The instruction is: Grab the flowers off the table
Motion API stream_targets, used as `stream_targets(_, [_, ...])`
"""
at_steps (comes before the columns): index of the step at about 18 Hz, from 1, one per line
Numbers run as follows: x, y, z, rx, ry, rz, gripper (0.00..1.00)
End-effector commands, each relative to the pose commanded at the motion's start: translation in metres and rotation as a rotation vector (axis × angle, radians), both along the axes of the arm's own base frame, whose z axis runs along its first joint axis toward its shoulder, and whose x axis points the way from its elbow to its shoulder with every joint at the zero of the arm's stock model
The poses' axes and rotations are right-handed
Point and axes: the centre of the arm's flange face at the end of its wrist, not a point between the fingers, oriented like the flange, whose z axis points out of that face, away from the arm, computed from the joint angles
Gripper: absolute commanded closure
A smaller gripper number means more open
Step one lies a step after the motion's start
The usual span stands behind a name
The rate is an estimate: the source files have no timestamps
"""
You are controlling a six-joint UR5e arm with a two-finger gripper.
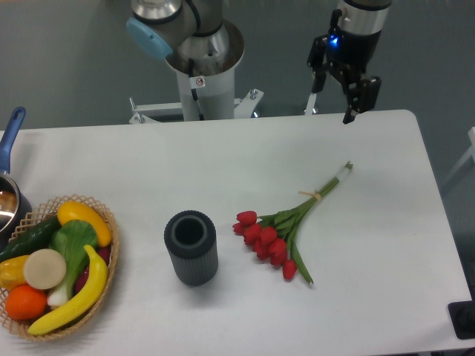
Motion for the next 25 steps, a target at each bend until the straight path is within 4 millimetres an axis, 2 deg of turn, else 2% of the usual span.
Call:
stream_targets(5, [0.000,0.001,0.001,-0.004,0.006,0.005,0.00])
stream_targets(10, [0.006,0.006,-0.005,0.007,-0.010,0.100,0.00])
stream_targets(13, [0.010,0.014,-0.017,0.025,0.011,0.114,0.00])
stream_targets(17, [0.018,0.024,-0.030,0.059,-0.043,0.278,0.00])
stream_targets(19, [0.022,0.038,-0.040,0.050,-0.066,0.260,0.00])
stream_targets(25, [0.026,0.058,-0.067,0.035,-0.113,0.263,0.00])
